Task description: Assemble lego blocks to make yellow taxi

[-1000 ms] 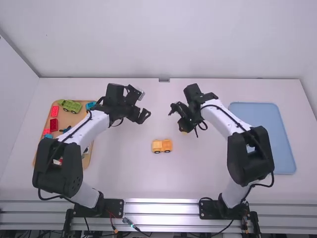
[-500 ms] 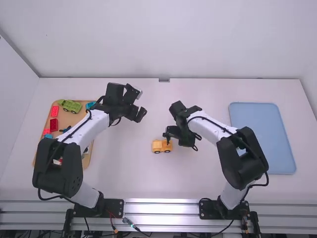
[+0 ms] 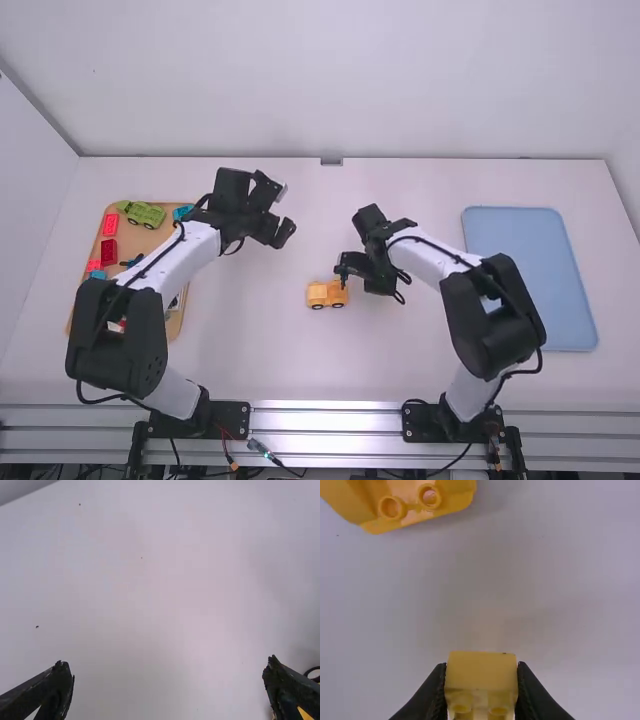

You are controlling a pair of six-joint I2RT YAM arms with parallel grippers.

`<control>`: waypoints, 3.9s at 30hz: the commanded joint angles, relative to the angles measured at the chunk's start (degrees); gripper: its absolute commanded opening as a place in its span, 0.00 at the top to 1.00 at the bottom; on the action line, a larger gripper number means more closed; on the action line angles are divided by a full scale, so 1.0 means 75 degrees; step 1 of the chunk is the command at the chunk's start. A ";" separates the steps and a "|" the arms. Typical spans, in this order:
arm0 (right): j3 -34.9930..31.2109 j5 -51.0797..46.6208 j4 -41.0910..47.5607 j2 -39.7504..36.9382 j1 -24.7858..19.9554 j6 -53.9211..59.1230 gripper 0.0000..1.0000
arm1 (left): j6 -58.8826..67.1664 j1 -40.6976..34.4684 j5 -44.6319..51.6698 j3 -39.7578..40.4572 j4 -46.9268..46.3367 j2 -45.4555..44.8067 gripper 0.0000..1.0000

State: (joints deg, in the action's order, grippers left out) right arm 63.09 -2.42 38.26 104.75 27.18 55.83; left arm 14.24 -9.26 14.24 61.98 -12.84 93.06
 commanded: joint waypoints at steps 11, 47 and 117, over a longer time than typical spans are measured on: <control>-0.0061 0.0114 -0.0329 0.0536 0.0137 -0.0035 1.00 | 0.0082 0.0026 -0.0047 0.0143 -0.0035 0.0064 0.01; -0.1128 0.3786 -0.1358 -0.2582 -0.1067 0.0297 0.01 | 0.4398 -0.0009 0.3150 -0.0070 -0.0854 0.0064 0.01; -0.3421 0.6344 -0.5421 0.0236 -0.3264 0.0959 0.89 | 0.4016 0.0029 0.6694 -0.3188 0.4913 0.1498 0.01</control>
State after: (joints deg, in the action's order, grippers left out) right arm 36.80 47.00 -2.79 105.73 2.37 63.72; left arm 44.56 -9.23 63.22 37.45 24.23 103.88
